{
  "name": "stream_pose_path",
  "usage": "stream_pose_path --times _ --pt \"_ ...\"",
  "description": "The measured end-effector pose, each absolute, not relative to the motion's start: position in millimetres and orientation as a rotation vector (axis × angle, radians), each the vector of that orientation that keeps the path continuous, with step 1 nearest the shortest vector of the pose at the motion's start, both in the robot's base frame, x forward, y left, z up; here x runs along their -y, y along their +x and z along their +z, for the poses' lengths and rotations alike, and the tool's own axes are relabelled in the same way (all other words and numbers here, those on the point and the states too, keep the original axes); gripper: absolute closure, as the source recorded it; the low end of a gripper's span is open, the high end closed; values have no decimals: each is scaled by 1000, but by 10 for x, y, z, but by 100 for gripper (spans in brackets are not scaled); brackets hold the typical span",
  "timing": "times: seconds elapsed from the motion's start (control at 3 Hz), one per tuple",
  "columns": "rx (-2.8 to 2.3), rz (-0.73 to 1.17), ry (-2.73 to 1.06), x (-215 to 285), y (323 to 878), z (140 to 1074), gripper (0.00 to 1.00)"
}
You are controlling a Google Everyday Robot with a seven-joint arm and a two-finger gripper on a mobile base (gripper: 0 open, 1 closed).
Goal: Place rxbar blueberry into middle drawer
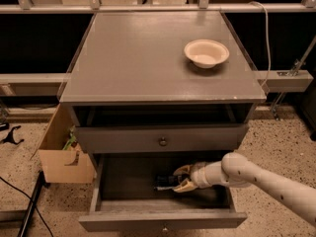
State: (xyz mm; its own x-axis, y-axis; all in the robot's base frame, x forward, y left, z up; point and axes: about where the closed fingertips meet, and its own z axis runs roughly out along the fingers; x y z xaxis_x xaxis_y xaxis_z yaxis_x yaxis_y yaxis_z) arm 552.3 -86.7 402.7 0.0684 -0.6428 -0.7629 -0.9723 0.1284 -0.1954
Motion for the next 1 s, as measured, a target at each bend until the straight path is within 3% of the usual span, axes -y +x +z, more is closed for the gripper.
stream_pose_path --times 1.0 --pt "-1745 557 -1629 820 5528 3761 100"
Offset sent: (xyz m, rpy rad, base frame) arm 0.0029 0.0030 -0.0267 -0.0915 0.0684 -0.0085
